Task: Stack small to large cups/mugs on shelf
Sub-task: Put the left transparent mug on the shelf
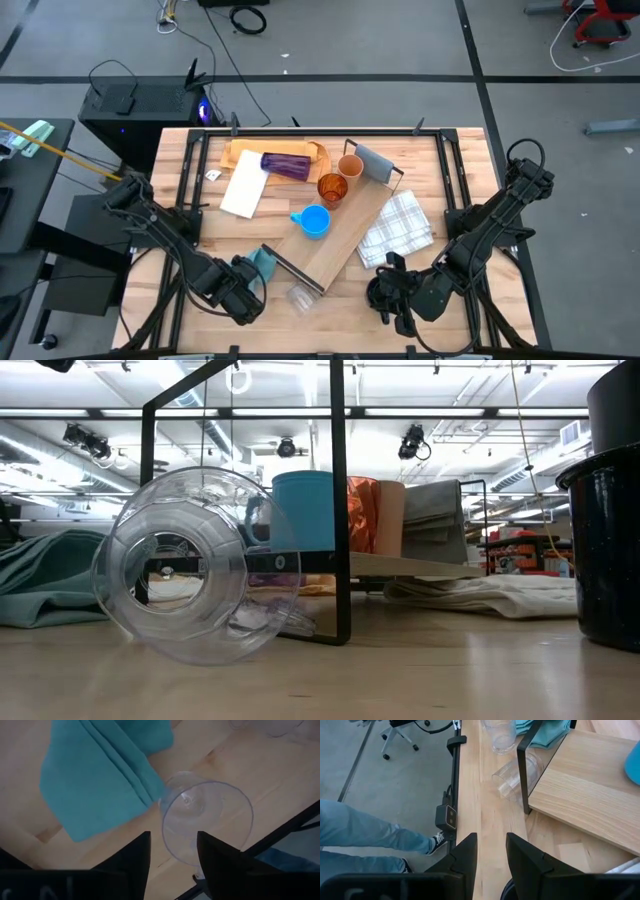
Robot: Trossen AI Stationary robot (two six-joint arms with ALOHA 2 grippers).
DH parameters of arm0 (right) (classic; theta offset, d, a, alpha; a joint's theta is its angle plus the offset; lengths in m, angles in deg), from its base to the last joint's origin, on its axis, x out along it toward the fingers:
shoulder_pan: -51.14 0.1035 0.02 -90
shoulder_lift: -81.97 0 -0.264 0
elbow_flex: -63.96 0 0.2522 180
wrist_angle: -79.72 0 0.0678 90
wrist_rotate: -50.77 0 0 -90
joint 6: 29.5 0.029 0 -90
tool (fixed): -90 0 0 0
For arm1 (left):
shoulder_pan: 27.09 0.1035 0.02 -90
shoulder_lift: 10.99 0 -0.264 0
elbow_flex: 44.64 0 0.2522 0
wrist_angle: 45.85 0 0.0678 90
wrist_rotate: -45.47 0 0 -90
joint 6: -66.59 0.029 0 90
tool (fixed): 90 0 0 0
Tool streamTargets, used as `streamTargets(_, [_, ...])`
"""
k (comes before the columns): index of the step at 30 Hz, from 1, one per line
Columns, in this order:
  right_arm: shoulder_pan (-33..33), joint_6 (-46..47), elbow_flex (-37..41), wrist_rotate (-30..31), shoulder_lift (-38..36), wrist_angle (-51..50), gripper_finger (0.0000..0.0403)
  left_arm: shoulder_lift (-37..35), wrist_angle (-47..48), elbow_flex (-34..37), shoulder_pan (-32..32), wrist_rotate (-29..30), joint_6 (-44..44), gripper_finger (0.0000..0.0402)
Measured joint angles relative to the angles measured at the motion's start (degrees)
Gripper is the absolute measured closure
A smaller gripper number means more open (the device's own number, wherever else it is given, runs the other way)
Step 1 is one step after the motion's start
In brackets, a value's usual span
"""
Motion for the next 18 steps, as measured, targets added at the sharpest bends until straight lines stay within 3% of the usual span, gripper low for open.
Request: streamTargets(18, [0.0,0.4,0.0,0.0,0.0,0.0,0.0292,0.9,-6.7,5.6,0.0,-1.7,1.9,0.0224])
